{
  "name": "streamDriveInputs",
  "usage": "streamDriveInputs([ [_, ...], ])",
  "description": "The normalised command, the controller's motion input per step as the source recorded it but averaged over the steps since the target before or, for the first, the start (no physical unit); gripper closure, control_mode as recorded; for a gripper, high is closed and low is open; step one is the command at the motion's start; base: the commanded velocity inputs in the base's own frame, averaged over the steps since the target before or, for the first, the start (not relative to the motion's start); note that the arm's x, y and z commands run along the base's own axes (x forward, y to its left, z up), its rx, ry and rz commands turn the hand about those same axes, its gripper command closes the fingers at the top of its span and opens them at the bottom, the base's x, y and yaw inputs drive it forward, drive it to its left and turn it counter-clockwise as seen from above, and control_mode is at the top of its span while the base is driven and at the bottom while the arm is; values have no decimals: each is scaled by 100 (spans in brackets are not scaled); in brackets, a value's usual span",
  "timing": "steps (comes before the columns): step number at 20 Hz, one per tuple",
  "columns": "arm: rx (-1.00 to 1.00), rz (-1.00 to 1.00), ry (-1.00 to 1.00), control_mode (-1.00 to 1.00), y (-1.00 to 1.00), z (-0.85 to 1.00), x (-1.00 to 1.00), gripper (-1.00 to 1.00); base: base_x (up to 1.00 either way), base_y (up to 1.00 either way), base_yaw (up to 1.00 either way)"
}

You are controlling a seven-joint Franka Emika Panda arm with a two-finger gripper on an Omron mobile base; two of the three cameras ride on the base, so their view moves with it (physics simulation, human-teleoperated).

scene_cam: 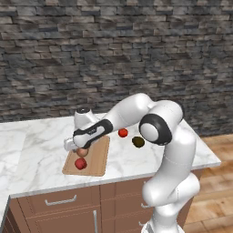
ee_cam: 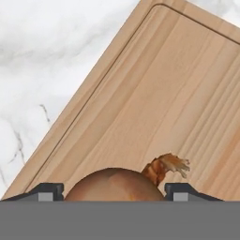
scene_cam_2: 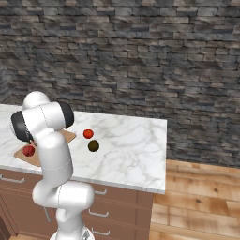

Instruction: Place the avocado, onion, tomato, and bell pepper on the cutting board.

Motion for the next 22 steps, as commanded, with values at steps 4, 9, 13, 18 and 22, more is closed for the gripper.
streamDriveInputs([
  [4, 0, 0, 2, -100, 0, -20, 11, 100, 0, 0, 0],
  [9, 0, 0, 3, -100, 0, -21, 15, -100, 0, 0, 0],
  [13, 0, 0, 0, -100, 0, -7, 3, -100, 0, 0, 0],
  [18, 0, 0, 0, -100, 0, 0, 0, -100, 0, 0, 0],
  [22, 0, 0, 0, -100, 0, 0, 0, -100, 0, 0, 0],
])
